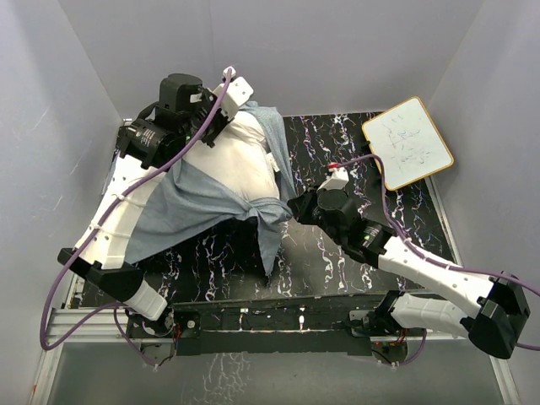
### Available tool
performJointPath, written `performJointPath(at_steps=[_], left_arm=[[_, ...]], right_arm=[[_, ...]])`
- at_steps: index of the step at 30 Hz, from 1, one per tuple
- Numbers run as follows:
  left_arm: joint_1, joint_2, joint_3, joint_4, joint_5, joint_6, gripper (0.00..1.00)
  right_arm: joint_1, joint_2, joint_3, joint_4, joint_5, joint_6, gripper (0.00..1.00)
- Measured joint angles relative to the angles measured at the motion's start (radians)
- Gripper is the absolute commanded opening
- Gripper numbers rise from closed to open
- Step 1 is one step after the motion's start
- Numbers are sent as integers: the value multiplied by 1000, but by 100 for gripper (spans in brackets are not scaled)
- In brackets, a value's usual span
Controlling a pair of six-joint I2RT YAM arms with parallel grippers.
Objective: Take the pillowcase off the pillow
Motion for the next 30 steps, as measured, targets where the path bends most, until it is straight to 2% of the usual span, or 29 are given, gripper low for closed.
performJointPath(at_steps=[7,11,15,20,21,22,23,24,25,27,30], left_arm=[[-1,5,8,98,-63,29,0],[0,83,172,71,-67,-16,0],[1,152,307,-11,-12,-79,0],[13,151,311,-82,103,-140,0],[17,150,311,-93,123,-149,0],[21,144,311,-104,145,-157,0],[24,137,309,-119,168,-164,0],[27,123,301,-130,192,-169,0],[29,104,285,-142,218,-172,0],[31,62,247,-166,263,-172,0],[32,-13,175,-219,329,-150,0]], right_arm=[[6,-29,-56,60,-10,11,8],[9,16,-96,106,-31,19,8],[12,112,-85,185,-35,30,8],[-31,260,20,158,-85,-9,8],[-64,292,60,140,-118,-18,10],[-119,328,114,115,-164,-25,19],[-179,360,163,98,-205,-30,30],[-244,390,217,78,-242,-34,50],[-309,418,273,55,-271,-42,59],[-399,460,373,8,-297,-61,68],[-460,468,483,-46,-318,-117,74]])
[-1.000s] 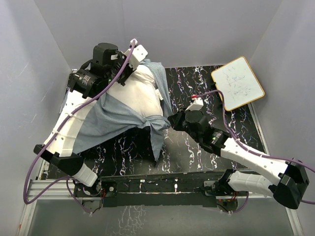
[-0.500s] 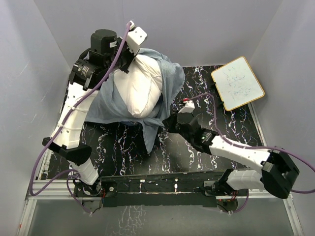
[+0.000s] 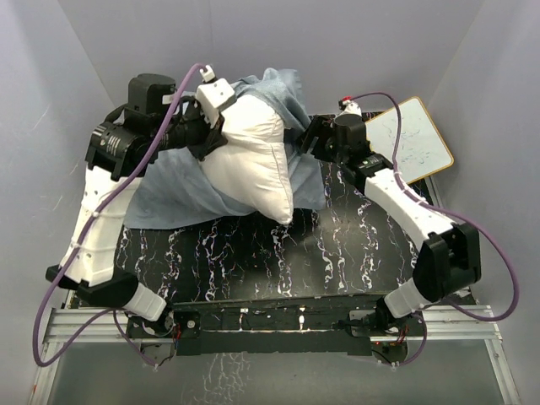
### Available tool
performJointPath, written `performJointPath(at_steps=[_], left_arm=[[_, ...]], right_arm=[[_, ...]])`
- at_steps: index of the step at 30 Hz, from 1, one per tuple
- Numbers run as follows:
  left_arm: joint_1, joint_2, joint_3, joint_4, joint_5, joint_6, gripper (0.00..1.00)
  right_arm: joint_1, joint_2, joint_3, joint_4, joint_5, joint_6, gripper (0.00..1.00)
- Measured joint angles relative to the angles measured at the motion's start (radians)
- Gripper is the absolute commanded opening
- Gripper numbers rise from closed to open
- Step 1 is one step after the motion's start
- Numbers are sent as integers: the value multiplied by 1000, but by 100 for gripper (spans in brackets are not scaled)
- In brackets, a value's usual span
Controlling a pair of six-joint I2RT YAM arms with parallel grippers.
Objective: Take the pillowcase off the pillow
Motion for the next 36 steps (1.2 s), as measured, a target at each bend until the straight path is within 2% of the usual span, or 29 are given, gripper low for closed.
performJointPath(at_steps=[7,11,13,17,19,25,30,36], left_arm=[[2,-118,-129,-53,74,43,0],[3,-107,-133,-58,84,47,0],[4,-104,-133,-61,84,47,0],[4,-92,-117,-92,99,49,0],[4,-73,-90,-120,117,56,0],[4,-26,-19,-223,212,119,0],[-6,-37,-75,-264,287,166,0],[-44,-46,-142,-287,301,200,0]], right_arm=[[97,-169,-9,33,-65,-100,88],[194,-229,-42,51,-53,-169,87],[216,-237,-60,45,-35,-192,80],[217,-232,-67,42,39,-218,56],[216,-229,-67,47,74,-225,49],[187,-167,-22,58,97,-240,45],[132,-115,56,57,66,-240,40],[86,-103,83,65,10,-216,37]])
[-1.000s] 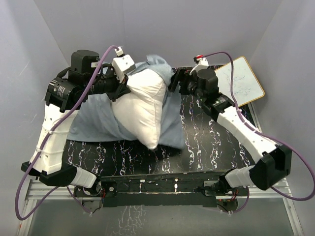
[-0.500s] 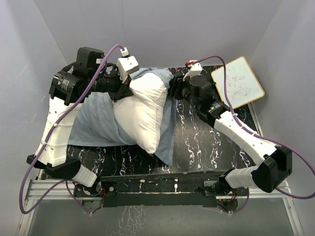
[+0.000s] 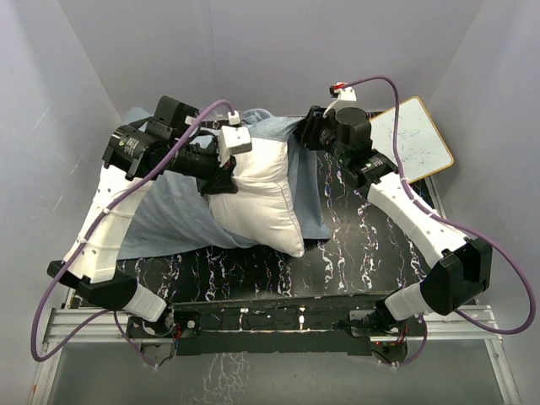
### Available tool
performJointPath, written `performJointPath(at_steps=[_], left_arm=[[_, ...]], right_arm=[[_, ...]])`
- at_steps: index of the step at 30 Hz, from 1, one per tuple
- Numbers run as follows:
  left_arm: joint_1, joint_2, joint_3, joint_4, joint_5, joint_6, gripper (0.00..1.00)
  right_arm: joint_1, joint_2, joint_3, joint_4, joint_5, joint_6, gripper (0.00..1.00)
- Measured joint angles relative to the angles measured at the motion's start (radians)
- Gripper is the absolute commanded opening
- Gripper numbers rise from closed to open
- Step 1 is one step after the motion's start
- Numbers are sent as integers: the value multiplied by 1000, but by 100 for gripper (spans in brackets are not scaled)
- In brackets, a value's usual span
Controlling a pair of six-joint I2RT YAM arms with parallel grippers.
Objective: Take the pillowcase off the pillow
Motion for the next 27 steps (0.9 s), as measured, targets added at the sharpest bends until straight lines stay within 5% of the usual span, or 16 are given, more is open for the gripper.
performJointPath(at_steps=[15,21,27], left_arm=[[-142,-12,-146,8,-104,32,0],[-174,-15,-167,14,-145,38,0],[-194,-16,-167,39,-192,42,0]], right_arm=[[-47,0,-9,146,-277,96,52],[-97,-1,-56,222,-360,168,37],[-264,-1,-149,468,-570,459,20]])
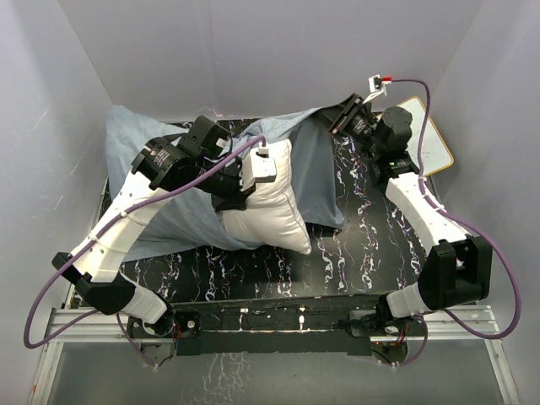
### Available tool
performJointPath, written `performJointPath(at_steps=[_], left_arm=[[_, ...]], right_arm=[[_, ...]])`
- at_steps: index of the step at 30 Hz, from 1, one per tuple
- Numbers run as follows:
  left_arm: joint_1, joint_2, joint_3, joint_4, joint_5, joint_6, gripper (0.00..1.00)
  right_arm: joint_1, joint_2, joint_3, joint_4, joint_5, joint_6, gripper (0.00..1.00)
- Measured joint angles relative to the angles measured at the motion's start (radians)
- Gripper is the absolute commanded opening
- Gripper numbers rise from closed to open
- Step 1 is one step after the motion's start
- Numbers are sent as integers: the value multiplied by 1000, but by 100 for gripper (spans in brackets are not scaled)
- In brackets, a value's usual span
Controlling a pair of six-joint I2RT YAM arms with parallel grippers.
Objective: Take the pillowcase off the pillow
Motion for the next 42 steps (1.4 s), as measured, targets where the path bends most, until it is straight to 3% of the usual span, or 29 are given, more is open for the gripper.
performJointPath(at_steps=[3,7,12,16,19,20,23,27,35,39,42], left_arm=[[-11,0,-8,-8,-11,8,0],[-37,2,-39,-73,-14,11,0],[-51,10,-24,-145,-17,7,0],[-54,22,62,-170,-49,13,0],[-54,26,115,-140,-91,15,0],[-54,26,128,-114,-111,15,0],[-54,18,138,23,-192,4,0],[-54,16,133,266,-363,-28,0],[-53,93,188,785,-638,2,0],[-53,190,341,896,-660,-9,0],[-55,202,366,927,-662,-36,0]], right_arm=[[-28,2,14,40,-21,63,13],[9,48,161,6,29,58,9],[91,110,287,-62,72,-6,11],[113,120,230,-144,106,-64,30],[113,74,80,-200,153,-105,65],[113,46,24,-226,174,-120,72],[109,-53,-85,-319,248,-166,82],[82,-195,-87,-376,341,-212,92],[49,-292,60,-386,465,-245,98],[47,-316,62,-330,418,-237,98],[41,-317,65,-254,361,-219,98]])
